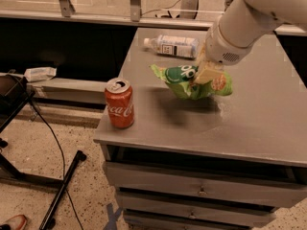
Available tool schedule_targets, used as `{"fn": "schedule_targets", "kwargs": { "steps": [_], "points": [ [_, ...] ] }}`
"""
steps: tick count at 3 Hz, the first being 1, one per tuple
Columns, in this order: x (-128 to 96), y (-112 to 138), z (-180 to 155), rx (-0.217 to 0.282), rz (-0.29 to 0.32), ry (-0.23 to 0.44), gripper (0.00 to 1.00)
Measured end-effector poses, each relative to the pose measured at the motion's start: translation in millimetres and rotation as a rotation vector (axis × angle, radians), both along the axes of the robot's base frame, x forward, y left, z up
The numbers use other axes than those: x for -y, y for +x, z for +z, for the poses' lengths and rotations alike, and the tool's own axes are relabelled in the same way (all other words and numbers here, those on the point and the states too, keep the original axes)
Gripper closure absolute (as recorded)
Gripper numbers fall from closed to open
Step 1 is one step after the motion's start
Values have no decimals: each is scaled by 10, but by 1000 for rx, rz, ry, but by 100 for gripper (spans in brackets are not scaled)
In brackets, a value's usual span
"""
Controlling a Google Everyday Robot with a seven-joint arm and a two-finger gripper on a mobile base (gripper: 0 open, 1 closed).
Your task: Move green rice chip bag near coke can
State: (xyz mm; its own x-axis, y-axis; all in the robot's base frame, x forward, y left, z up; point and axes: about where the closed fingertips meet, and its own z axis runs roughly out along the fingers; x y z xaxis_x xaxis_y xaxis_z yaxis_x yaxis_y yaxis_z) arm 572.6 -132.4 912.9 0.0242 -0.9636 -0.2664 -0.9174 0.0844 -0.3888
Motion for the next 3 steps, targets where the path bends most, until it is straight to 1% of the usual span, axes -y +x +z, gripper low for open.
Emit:
{"fn": "schedule_targets", "kwargs": {
  "steps": [1,2,3],
  "points": [
    [-146,-11,-124,-33,-12,-4,82],
    [-255,-82,-150,-48,-6,6,59],
    [-418,-236,-129,-59,29,33,28]
  ]
}}
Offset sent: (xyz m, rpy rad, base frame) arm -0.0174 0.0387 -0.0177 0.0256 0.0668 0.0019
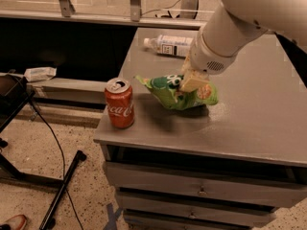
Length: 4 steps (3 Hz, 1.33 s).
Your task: Move green rice chip bag near coke can
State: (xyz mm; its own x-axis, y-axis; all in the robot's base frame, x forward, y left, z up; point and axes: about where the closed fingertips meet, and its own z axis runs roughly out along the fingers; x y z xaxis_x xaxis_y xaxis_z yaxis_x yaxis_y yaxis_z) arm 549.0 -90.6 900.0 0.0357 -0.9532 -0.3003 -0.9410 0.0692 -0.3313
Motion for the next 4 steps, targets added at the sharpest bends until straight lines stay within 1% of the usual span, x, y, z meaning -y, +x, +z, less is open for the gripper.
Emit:
{"fn": "schedule_targets", "kwargs": {
  "steps": [1,2,3,4],
  "points": [
    [-97,-97,56,1,30,19,4],
    [-102,-100,57,1,31,18,0],
    [122,-122,132,-6,9,68,0],
    [669,-240,307,16,-89,123,0]
  ]
}}
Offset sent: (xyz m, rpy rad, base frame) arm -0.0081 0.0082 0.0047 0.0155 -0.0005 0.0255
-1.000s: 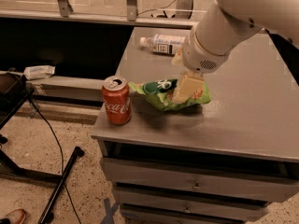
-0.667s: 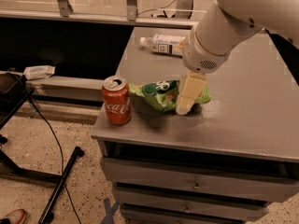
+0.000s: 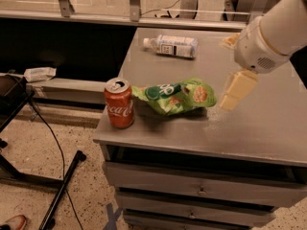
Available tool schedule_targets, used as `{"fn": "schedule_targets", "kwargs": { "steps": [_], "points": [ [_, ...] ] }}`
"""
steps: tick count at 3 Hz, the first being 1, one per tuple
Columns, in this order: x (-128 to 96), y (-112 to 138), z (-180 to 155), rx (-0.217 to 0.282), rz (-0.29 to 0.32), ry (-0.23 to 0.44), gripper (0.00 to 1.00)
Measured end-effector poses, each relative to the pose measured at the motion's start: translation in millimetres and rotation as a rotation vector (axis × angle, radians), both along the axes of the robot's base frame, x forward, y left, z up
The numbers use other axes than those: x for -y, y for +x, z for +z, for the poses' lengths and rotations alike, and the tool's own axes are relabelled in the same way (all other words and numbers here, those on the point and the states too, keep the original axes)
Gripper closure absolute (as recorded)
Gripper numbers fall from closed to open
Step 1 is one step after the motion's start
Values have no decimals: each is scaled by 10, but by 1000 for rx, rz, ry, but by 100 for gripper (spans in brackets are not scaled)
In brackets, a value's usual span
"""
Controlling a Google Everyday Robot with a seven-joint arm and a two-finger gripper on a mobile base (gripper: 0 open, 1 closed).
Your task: Move green rice chip bag near coke can
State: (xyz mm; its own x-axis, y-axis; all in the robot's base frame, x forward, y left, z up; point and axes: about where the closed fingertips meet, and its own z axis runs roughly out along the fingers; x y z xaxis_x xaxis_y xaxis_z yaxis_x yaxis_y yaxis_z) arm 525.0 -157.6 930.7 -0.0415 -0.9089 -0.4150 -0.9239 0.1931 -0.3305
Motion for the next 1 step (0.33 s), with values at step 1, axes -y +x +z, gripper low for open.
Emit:
{"fn": "schedule_targets", "kwargs": {
  "steps": [1],
  "points": [
    [109,-33,28,3,-21,9,0]
  ]
}}
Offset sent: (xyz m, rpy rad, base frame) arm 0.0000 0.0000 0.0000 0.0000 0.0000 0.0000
